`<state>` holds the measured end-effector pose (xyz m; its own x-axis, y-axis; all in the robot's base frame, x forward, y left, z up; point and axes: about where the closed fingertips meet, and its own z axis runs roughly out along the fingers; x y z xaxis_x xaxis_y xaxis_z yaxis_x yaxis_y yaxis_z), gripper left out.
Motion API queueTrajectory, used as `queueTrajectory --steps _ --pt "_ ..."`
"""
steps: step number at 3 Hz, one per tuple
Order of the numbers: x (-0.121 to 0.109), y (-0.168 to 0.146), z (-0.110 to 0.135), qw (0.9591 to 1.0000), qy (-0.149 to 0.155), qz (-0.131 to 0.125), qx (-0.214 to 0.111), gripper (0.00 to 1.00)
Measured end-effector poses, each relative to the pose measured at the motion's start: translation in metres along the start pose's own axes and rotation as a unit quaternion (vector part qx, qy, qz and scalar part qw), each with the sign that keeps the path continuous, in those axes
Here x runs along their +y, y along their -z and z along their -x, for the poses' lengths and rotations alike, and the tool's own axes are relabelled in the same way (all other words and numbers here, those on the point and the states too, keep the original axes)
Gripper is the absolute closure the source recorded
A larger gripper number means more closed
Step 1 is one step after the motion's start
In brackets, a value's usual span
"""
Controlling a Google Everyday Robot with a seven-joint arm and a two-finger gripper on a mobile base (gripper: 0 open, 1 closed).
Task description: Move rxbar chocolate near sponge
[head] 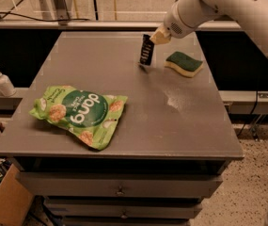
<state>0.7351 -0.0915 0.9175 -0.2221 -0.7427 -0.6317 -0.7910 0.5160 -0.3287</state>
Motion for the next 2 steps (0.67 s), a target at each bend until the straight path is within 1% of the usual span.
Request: queueTrajectory --steps 1,2 --pt "-0.003 -0.016 -0.005 0.9997 0.012 0.000 0.023 1.00" --pt "-0.009 -0.026 -0.014 0.9988 0.016 -0.006 0.045 1.00"
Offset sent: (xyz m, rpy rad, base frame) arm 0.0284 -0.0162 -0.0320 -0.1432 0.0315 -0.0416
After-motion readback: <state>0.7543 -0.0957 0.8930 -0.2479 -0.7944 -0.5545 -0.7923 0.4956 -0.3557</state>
